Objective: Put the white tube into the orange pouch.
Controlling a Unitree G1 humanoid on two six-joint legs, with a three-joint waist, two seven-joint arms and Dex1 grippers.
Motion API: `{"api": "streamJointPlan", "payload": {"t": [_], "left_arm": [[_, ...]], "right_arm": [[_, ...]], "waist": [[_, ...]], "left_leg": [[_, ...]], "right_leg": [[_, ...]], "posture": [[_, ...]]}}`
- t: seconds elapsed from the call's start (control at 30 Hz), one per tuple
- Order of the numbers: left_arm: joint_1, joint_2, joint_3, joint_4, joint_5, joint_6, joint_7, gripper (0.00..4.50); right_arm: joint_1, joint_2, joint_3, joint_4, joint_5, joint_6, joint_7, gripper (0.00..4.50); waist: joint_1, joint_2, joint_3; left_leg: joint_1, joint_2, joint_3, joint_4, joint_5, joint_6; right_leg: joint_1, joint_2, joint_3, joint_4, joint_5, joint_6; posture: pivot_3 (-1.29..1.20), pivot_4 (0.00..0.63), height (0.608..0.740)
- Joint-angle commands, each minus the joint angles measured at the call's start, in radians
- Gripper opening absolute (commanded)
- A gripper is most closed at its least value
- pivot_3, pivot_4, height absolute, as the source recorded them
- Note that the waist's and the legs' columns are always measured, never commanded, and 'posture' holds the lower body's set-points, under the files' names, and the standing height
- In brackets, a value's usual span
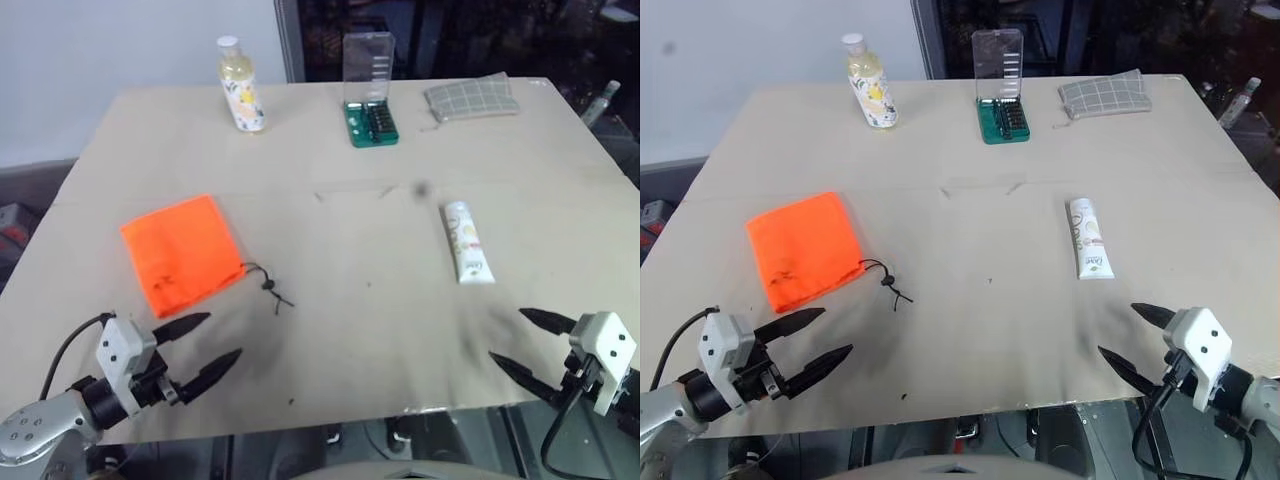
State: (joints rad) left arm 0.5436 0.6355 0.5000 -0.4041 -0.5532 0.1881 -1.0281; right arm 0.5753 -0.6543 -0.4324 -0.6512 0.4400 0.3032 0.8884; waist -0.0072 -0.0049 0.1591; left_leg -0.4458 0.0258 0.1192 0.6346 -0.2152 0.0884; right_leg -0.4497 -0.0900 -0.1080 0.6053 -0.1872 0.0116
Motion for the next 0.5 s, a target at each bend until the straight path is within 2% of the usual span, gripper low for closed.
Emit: {"api": "streamJointPlan", "payload": {"t": [0.03, 0.23, 0.5], "left_arm": [[-0.027, -0.012, -0.031, 0.039, 0.026, -0.055, -0.008, 4.47], [-0.055, -0.054, -0.046, 0.138, 0.128, -0.207, 0.037, 4.47], [-0.081, -0.111, -0.017, 0.192, 0.49, -0.484, 0.366, 4.47]], "right_arm": [[-0.039, -0.01, 0.008, 0.022, 0.005, -0.056, 0.029, 4.5], [-0.193, -0.024, 0.137, 0.0, 0.04, -0.155, 0.117, 4.5], [-0.425, -0.043, 0.346, -0.023, 0.05, -0.145, 0.155, 4.5]], "waist": [[0.001, 0.0, 0.0], [0.0, -0.001, 0.0], [0.01, -0.003, -0.001]], "left_leg": [[0.0, 0.0, 0.0, 0.0, 0.0, 0.0], [0.0, 0.001, -0.001, 0.006, -0.001, 0.0], [-0.002, 0.002, -0.003, 0.013, -0.001, 0.0]], "right_leg": [[0.0, 0.0, 0.0, 0.0, 0.0, 0.0], [0.002, 0.002, -0.004, 0.003, 0.0, 0.0], [0.003, -0.001, -0.006, 0.003, 0.0, 0.0]], "posture": [[0.0, 0.15, 0.74], [0.0, 0.15, 0.74], [0.0, 0.15, 0.74]]}}
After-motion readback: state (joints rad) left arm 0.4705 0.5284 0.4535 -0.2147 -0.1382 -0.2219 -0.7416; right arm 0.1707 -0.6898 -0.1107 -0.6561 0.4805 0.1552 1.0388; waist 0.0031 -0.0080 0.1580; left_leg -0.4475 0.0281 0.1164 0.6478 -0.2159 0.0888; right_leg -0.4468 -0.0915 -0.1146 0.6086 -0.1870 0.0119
